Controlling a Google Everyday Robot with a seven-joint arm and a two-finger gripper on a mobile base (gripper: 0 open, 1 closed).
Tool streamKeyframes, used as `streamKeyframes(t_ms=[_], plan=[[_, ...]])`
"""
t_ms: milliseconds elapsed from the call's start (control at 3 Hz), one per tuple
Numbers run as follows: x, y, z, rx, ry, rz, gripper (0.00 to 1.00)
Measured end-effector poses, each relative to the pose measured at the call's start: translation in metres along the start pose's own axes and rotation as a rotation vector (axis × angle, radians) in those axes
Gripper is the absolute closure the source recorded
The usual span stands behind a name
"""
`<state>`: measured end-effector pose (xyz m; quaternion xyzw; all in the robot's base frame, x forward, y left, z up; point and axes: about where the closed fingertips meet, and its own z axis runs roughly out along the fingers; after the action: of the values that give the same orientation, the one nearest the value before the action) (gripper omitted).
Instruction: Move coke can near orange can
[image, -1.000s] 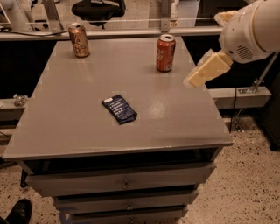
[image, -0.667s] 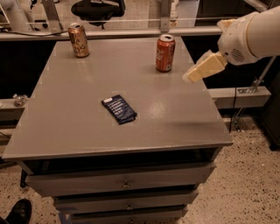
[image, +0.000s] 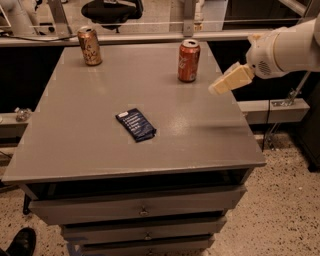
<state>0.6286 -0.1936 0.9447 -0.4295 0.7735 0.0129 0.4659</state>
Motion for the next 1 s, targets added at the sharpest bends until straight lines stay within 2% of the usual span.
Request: streamKeyframes(t_ms=[333, 1000], plan=[[0.004, -0.003, 0.02, 0.003, -0.059, 0.062, 0.0], [0.012, -0.03, 0.095, -0.022, -0.274, 0.293, 0.0]])
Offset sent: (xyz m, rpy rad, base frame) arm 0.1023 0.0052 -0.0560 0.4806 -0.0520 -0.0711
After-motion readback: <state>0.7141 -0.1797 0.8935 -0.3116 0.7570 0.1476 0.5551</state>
